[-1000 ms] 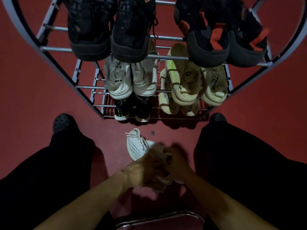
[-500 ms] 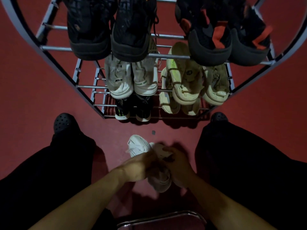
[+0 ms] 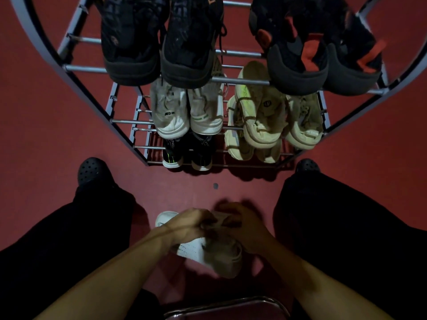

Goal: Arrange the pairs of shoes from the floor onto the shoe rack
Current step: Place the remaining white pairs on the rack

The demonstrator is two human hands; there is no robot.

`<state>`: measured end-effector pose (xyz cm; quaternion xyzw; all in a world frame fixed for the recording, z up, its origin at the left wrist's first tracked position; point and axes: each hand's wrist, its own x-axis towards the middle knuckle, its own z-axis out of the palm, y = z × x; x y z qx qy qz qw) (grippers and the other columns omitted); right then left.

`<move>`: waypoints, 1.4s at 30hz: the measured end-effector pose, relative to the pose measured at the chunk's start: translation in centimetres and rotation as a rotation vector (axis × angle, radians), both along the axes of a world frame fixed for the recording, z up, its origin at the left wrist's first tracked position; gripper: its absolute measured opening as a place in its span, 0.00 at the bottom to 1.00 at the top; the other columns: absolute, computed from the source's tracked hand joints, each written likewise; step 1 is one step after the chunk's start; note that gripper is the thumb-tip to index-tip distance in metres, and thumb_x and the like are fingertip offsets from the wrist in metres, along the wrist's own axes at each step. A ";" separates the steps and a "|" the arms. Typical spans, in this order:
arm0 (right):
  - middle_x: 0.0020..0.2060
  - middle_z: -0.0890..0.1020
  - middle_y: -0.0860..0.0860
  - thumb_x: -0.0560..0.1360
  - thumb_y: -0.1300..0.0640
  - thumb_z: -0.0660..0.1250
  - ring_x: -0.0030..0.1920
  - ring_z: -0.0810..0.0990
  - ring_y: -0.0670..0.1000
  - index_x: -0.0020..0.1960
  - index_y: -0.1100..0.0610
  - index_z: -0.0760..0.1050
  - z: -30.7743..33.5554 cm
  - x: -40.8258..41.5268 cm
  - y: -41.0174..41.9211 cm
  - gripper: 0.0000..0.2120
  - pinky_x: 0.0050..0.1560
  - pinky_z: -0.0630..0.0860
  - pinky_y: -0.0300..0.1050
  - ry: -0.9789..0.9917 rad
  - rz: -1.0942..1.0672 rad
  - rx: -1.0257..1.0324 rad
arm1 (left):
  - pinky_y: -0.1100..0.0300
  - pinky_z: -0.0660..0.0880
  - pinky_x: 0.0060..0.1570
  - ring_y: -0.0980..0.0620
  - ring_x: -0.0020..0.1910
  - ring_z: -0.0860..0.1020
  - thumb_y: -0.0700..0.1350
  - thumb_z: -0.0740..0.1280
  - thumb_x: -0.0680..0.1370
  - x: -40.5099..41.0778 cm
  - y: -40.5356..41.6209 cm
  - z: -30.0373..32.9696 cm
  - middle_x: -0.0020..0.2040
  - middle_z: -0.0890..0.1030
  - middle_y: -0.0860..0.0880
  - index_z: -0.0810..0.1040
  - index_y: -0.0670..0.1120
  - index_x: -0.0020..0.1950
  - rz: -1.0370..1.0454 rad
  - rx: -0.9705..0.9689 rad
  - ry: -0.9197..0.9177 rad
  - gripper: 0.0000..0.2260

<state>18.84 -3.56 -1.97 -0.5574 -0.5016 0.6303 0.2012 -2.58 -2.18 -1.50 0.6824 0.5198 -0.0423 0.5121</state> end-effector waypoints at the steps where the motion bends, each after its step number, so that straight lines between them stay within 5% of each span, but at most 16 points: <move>1: 0.49 0.86 0.50 0.66 0.64 0.80 0.50 0.85 0.47 0.60 0.50 0.77 -0.2 -0.2 -0.1 0.26 0.52 0.82 0.47 -0.004 0.004 -0.003 | 0.76 0.67 0.38 0.67 0.38 0.76 0.47 0.72 0.78 -0.3 0.0 -0.2 0.51 0.84 0.47 0.82 0.40 0.59 -0.012 0.012 0.018 0.13; 4: 0.44 0.85 0.47 0.66 0.60 0.80 0.46 0.84 0.42 0.57 0.50 0.76 0.5 -0.7 -0.3 0.23 0.50 0.80 0.41 -0.103 0.017 0.032 | 0.63 0.76 0.46 0.56 0.44 0.81 0.55 0.71 0.76 -0.8 -0.1 -0.5 0.46 0.84 0.54 0.83 0.52 0.50 -0.010 0.051 0.077 0.09; 7: 0.44 0.83 0.44 0.69 0.48 0.79 0.46 0.82 0.45 0.54 0.47 0.73 1.4 -1.0 0.1 0.19 0.49 0.76 0.38 -0.351 0.130 0.091 | 0.53 0.79 0.52 0.53 0.47 0.83 0.58 0.68 0.74 -0.8 -0.1 0.0 0.46 0.85 0.54 0.82 0.53 0.51 0.017 0.056 0.126 0.11; 13: 0.51 0.84 0.43 0.71 0.27 0.59 0.56 0.79 0.50 0.59 0.46 0.75 1.0 -0.2 1.5 0.28 0.62 0.59 0.55 -0.914 0.467 0.356 | 0.52 0.79 0.53 0.45 0.50 0.83 0.60 0.76 0.67 -0.5 0.2 0.5 0.48 0.86 0.49 0.84 0.57 0.45 0.060 0.014 0.106 0.11; 16: 0.57 0.82 0.34 0.73 0.27 0.56 0.59 0.77 0.41 0.66 0.28 0.69 0.2 0.8 1.7 0.23 0.65 0.66 0.56 -0.729 0.554 0.304 | 0.52 0.79 0.48 0.49 0.47 0.83 0.58 0.69 0.72 -0.5 0.5 0.7 0.45 0.85 0.53 0.82 0.54 0.49 0.013 0.085 0.139 0.10; 19: 0.53 0.82 0.29 0.75 0.37 0.69 0.55 0.80 0.33 0.63 0.36 0.78 0.7 1.4 1.8 0.18 0.59 0.77 0.38 -0.433 0.452 0.218 | 0.52 0.79 0.45 0.51 0.43 0.83 0.62 0.65 0.70 -0.5 0.6 1.1 0.41 0.84 0.54 0.80 0.54 0.45 0.013 0.082 0.122 0.14; 21: 0.40 0.82 0.26 0.75 0.47 0.73 0.44 0.80 0.29 0.52 0.40 0.84 1.7 1.4 1.9 0.06 0.46 0.74 0.27 -0.370 0.406 0.145 | 0.51 0.79 0.44 0.52 0.40 0.82 0.64 0.64 0.69 -0.7 0.8 0.5 0.39 0.83 0.54 0.79 0.54 0.43 0.056 0.063 0.087 0.15; 24: 0.30 0.81 0.31 0.74 0.54 0.75 0.34 0.78 0.31 0.36 0.40 0.81 1.1 1.4 1.8 0.12 0.40 0.72 0.30 -0.311 0.269 0.105 | 0.48 0.78 0.44 0.50 0.41 0.80 0.59 0.68 0.72 -0.8 1.2 0.4 0.39 0.81 0.52 0.78 0.51 0.44 0.074 0.088 0.064 0.12; 29: 0.49 0.83 0.47 0.71 0.66 0.76 0.51 0.78 0.37 0.49 0.59 0.84 0.4 1.4 0.7 0.08 0.55 0.69 0.24 -0.305 -0.017 0.284 | 0.54 0.75 0.59 0.51 0.56 0.80 0.52 0.72 0.74 -0.2 1.7 0.0 0.56 0.84 0.50 0.83 0.50 0.61 0.137 0.187 0.038 0.16; 33: 0.52 0.84 0.44 0.73 0.50 0.70 0.55 0.82 0.50 0.51 0.45 0.84 -0.7 2.9 1.1 0.08 0.61 0.76 0.51 -0.496 -0.043 0.236 | 0.49 0.73 0.66 0.49 0.66 0.75 0.56 0.65 0.76 -0.3 1.7 -1.6 0.66 0.79 0.50 0.77 0.52 0.67 0.206 0.272 0.059 0.20; 37: 0.47 0.84 0.43 0.73 0.54 0.71 0.53 0.83 0.50 0.53 0.50 0.84 -1.9 3.1 1.1 0.10 0.63 0.75 0.57 -0.476 -0.300 0.180 | 0.50 0.67 0.72 0.46 0.72 0.70 0.63 0.55 0.77 0.6 2.2 -1.5 0.73 0.72 0.46 0.72 0.47 0.74 0.272 0.184 0.076 0.31; 40: 0.46 0.83 0.46 0.74 0.60 0.73 0.54 0.83 0.54 0.55 0.57 0.83 -3.1 3.5 1.7 0.09 0.63 0.74 0.52 -0.423 -0.475 0.117 | 0.55 0.65 0.73 0.47 0.72 0.70 0.59 0.59 0.82 1.7 2.8 -1.8 0.72 0.72 0.46 0.72 0.47 0.74 0.328 0.119 0.090 0.25; 42: 0.51 0.82 0.49 0.76 0.61 0.72 0.54 0.80 0.49 0.59 0.58 0.82 -3.3 3.9 2.6 0.11 0.58 0.73 0.35 -0.445 -0.495 0.088 | 0.60 0.63 0.71 0.47 0.71 0.71 0.56 0.61 0.84 2.4 3.2 -2.2 0.72 0.72 0.45 0.71 0.46 0.74 0.370 0.112 0.089 0.22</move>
